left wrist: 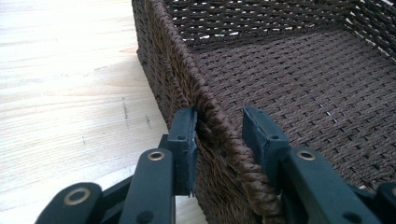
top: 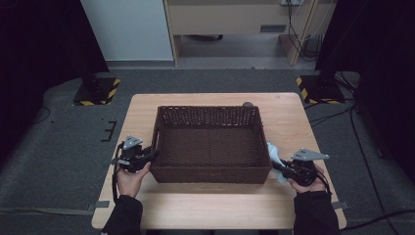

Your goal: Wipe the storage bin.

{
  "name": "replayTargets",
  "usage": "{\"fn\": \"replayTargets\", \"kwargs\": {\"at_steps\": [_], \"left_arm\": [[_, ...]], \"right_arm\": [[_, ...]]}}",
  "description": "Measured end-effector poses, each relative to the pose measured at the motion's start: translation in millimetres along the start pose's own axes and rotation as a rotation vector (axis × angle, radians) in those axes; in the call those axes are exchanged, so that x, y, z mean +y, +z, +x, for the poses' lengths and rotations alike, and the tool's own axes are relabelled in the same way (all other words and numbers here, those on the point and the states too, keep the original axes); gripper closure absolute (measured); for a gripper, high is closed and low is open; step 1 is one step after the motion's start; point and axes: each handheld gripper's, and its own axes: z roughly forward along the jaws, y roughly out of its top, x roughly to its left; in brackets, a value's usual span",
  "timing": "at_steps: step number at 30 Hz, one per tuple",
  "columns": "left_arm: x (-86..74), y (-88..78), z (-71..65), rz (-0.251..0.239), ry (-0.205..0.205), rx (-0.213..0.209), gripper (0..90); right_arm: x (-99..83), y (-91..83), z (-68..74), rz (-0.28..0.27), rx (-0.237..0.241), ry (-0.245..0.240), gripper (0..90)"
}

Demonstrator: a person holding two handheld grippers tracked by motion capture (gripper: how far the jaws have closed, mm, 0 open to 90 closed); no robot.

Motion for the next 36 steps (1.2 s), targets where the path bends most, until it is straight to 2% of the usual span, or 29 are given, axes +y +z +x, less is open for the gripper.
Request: {"fn": "replayTargets", "kwargs": {"at_steps": [1,3,5,8,12,18,21,25,26,28,31,36], "left_arm": [[0.3,0.1,0.6,0.002,0.000,0.001,64.8],[0.5,0.4,1.5,0.001,-0.003,0.003,64.8],[0.6,0.6,2.2,-0.001,-0.004,0.004,64.7],[0.7,0.6,3.0,0.000,-0.007,0.002,64.5],[0.6,0.7,2.8,-0.001,-0.007,0.000,64.2],[0.4,0.6,3.3,0.000,-0.009,-0.003,64.0],[0.4,0.6,3.7,0.000,-0.009,-0.004,63.9],[0.4,0.6,3.8,0.001,-0.012,-0.005,63.5],[0.4,0.6,3.9,0.001,-0.012,-0.006,63.5],[0.3,0.6,3.9,0.001,-0.013,-0.006,63.5],[0.2,0.7,3.9,-0.001,-0.013,-0.006,63.3],[0.1,0.7,4.0,-0.002,-0.015,-0.008,63.1]], "right_arm": [[3.6,-5.7,0.7,-0.048,0.008,-0.004,78.2],[8.9,-13.5,3.4,-0.103,0.025,-0.017,78.2],[9.9,-13.2,5.6,-0.104,0.042,-0.033,78.2],[2.2,-1.3,5.5,-0.034,0.033,-0.033,78.2],[-12.1,17.5,2.3,0.119,0.024,-0.033,78.2],[-24.1,36.1,4.5,0.241,0.028,-0.033,78.2],[-19.1,28.3,5.8,0.215,0.024,-0.038,78.1],[-4.3,-1.7,6.7,0.022,0.020,-0.028,78.1],[-1.5,-8.5,7.7,-0.017,0.022,-0.029,78.2],[0.5,-18.0,10.4,-0.060,0.030,-0.044,78.2],[-4.5,-18.7,13.5,-0.042,0.031,-0.046,78.2],[-19.3,3.6,13.8,0.105,0.035,-0.045,78.2]]}}
